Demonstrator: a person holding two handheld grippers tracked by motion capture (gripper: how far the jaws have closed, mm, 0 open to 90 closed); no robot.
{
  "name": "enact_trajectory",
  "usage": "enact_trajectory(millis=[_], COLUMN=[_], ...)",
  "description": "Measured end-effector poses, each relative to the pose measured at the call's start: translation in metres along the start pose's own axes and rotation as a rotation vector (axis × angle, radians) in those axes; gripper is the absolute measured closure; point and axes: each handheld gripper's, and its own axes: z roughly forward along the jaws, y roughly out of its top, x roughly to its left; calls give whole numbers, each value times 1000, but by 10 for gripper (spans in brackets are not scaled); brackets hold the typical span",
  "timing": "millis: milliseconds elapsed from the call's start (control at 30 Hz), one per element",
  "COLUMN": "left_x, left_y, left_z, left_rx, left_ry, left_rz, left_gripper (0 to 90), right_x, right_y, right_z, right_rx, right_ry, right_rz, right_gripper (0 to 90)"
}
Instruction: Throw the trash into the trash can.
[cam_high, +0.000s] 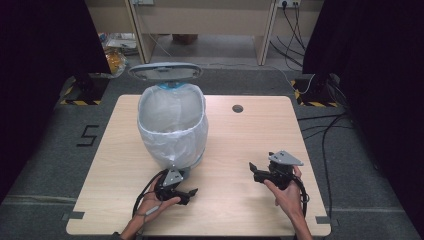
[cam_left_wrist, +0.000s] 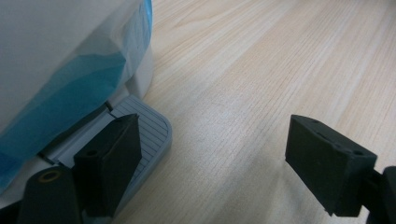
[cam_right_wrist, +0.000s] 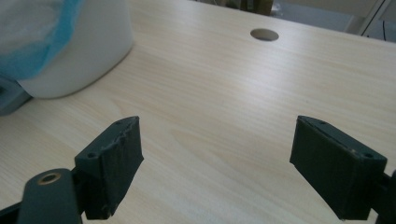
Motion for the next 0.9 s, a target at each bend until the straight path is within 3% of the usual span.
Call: enact_trajectory(millis=[567,900], left_x=[0,-1], left_y=[0,0], left_z=[0,-1], left_rx=[-2,3], left_ry=[-3,-1], left_rz=[-6,4], left_gripper=[177,177], right_x=[-2,-5], right_y=[-35,-50], right_z=[2,2], right_rx=[97,145], right_ry=[1,-11], right_rz=[35,28], right_gripper=[166,166])
